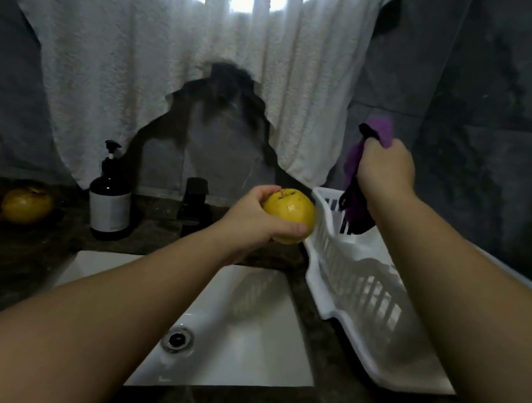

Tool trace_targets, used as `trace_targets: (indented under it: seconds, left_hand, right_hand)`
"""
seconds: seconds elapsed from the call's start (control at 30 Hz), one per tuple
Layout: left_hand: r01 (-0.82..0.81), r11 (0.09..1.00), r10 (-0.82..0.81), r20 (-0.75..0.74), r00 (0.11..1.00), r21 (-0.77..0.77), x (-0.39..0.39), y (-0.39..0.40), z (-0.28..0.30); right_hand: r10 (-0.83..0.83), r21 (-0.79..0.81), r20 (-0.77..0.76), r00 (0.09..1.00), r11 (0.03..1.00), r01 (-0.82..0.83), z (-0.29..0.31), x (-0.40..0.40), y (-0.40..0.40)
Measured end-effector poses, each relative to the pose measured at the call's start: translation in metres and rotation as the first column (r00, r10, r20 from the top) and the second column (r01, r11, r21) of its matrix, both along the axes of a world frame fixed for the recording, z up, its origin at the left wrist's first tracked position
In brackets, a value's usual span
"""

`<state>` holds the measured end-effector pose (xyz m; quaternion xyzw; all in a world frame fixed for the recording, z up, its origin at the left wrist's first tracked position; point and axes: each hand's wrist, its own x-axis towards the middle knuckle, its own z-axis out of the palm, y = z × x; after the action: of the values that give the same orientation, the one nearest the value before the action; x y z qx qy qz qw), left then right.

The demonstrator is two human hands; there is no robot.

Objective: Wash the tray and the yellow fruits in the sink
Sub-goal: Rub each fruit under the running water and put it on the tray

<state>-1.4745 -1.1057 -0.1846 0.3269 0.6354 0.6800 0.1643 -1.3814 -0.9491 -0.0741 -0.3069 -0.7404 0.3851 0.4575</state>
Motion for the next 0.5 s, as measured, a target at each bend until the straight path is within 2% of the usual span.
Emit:
trace_targets:
  seconds: [0.07,0.17,0.2,0.27,0.3,0.33,0.43,0.5]
  left_hand:
    - [-0.001,1.000,0.001,0.003,1.000,-0.014,0.005,0.006,0.000]
    - [-0.030,0.999,0.030,0.004,1.000,-0.035,0.009,0.009,-0.008]
    - [-0.037,0.998,0.038,0.002,0.999,-0.043,0.009,0.009,-0.011]
    - [-0.051,0.997,0.049,-0.024,0.998,-0.059,0.007,0.004,-0.017]
    - [-0.061,0.996,0.058,-0.041,0.997,-0.069,0.006,0.001,-0.019]
    - [-0.073,0.994,0.069,-0.057,0.996,-0.079,0.005,-0.004,-0.020]
    - [-0.110,0.990,0.102,-0.090,0.991,-0.088,0.003,-0.019,-0.021]
    - [-0.132,0.985,0.118,-0.133,0.984,-0.108,0.002,-0.033,-0.018]
  right_hand:
    - [-0.036,0.164,0.092,0.995,0.986,0.020,-0.007,0.008,0.008]
    - [0.017,0.270,0.350,0.937,0.956,-0.118,-0.031,0.008,0.010]
    - [0.057,0.261,0.475,0.878,0.944,-0.203,-0.039,0.005,0.010]
    - [0.095,0.203,0.722,0.685,0.918,-0.342,-0.052,0.000,0.007]
    - [0.091,0.178,0.795,0.600,0.911,-0.373,-0.056,0.000,0.006]
    - [0.097,0.155,0.825,0.556,0.908,-0.389,-0.057,0.000,0.004]
    - [0.132,0.118,0.844,0.520,0.900,-0.420,-0.057,0.002,0.001]
    - [0.066,0.162,0.891,0.450,0.878,-0.450,-0.057,0.003,-0.002]
